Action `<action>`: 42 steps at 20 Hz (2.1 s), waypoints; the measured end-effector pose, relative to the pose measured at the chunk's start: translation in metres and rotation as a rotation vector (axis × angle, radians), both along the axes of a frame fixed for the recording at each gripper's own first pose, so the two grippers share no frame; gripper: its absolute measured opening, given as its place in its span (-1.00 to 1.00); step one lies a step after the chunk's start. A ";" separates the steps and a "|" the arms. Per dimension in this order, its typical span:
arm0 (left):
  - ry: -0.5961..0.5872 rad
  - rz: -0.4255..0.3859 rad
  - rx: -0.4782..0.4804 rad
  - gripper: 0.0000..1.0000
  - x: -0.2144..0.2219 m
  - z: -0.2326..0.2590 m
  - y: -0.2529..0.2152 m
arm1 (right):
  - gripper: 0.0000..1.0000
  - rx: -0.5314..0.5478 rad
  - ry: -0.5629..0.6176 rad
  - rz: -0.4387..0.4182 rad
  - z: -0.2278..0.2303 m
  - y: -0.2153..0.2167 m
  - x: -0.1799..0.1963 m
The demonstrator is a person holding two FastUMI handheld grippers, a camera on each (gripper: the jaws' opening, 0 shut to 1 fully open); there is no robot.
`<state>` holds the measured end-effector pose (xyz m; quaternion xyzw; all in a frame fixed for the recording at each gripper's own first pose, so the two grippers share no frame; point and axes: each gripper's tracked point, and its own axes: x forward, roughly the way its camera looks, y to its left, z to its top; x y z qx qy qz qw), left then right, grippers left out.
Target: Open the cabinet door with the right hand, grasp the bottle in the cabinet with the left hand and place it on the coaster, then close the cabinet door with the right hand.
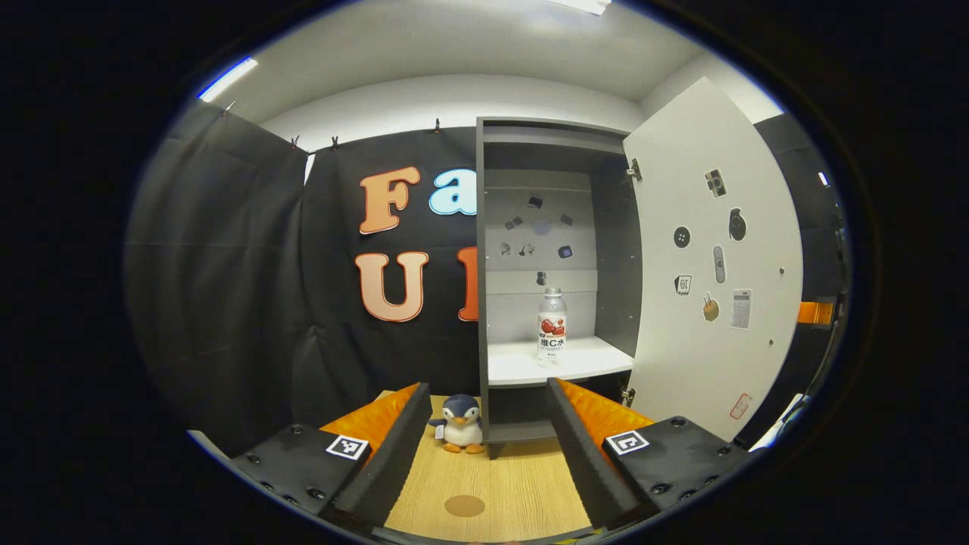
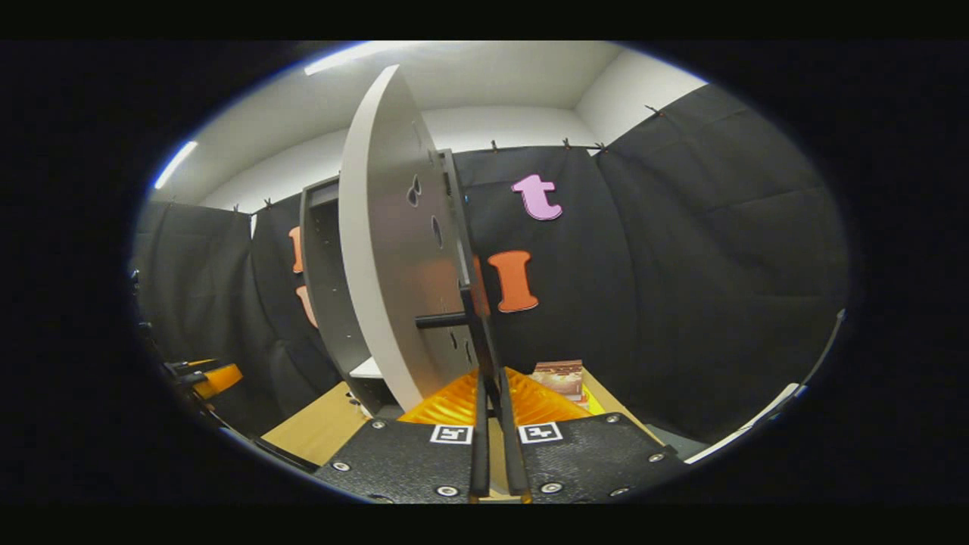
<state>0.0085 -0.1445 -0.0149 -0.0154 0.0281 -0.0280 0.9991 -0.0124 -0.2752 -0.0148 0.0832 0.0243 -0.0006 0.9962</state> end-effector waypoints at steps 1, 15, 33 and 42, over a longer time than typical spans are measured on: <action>0.004 0.006 -0.003 0.96 -0.002 0.000 0.001 | -0.84 -0.007 -0.002 -0.005 0.000 0.000 0.000; 0.006 0.017 0.023 0.96 0.012 -0.001 -0.011 | -0.78 -0.033 -0.095 -0.027 0.030 0.012 -0.069; -0.093 -0.195 0.039 0.92 0.205 -0.008 -0.114 | -0.53 -0.065 -0.102 -0.044 0.049 0.124 -0.028; -0.067 -0.248 0.026 0.92 0.300 -0.036 -0.154 | -0.53 -0.065 -0.041 -0.114 0.027 0.130 0.023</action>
